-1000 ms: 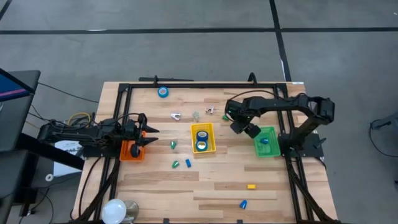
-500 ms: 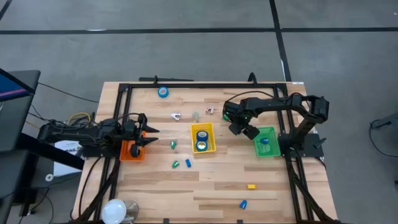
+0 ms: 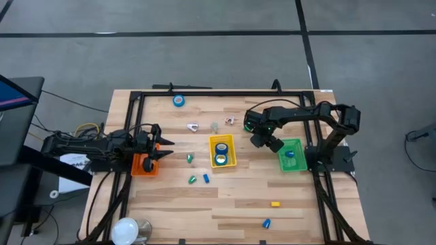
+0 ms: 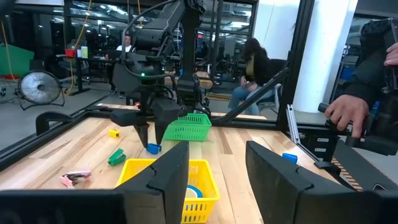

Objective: Pick and place Stapler, Stapler remover, tape
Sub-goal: Put the blue stapler into the green basket

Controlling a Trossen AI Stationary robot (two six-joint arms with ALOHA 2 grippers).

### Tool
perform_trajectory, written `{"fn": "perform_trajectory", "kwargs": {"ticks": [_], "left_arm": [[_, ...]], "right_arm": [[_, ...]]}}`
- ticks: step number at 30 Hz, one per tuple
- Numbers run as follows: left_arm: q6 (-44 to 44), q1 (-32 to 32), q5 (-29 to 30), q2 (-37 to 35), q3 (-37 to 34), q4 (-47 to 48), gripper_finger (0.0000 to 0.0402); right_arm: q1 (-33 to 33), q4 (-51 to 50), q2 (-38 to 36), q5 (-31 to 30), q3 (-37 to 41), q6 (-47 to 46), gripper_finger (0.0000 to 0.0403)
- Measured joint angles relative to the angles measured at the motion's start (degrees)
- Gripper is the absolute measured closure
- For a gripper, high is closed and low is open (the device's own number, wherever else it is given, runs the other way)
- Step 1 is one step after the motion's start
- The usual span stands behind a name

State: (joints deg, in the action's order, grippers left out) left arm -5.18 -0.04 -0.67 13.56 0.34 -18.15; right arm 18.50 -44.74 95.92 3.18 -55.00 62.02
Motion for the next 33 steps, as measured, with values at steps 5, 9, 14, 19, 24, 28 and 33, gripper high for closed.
{"fn": "perform_trajectory", "kwargs": {"ticks": [5, 9, 14, 19, 24, 28, 33], "left_arm": [[0.0, 0.0, 0.0, 0.0, 0.0, 0.0, 0.0252], [0.0, 0.0, 0.0, 0.0, 0.0, 0.0, 0.0252], [0.0, 0.0, 0.0, 0.0, 0.0, 0.0, 0.0252], [0.0, 0.0, 0.0, 0.0, 0.0, 0.0, 0.0252], [0.0, 0.0, 0.0, 0.0, 0.0, 0.0, 0.0252], [0.0, 0.0, 0.0, 0.0, 0.0, 0.0, 0.0252], [0.0, 0.0, 0.0, 0.0, 0.0, 0.0, 0.0252]], "right_arm": [[-0.6, 0.1, 0.0, -0.2, 0.0, 0.0, 0.0192], [-1.3, 0.5, 0.0, -0.2, 0.0, 0.0, 0.0159], [-1.7, 2.5, 0.0, -0.2, 0.0, -0.1, 0.0148], [-1.4, 2.4, -0.1, -0.8, 0.0, -0.1, 0.0147], [-3.6, 3.9, -4.5, -3.4, 1.5, 0.4, 0.0147], [-4.8, 4.8, -8.2, -3.4, 3.0, 0.9, 0.0147], [-4.4, 5.6, -9.7, -3.4, 6.1, 0.9, 0.0147]]}}
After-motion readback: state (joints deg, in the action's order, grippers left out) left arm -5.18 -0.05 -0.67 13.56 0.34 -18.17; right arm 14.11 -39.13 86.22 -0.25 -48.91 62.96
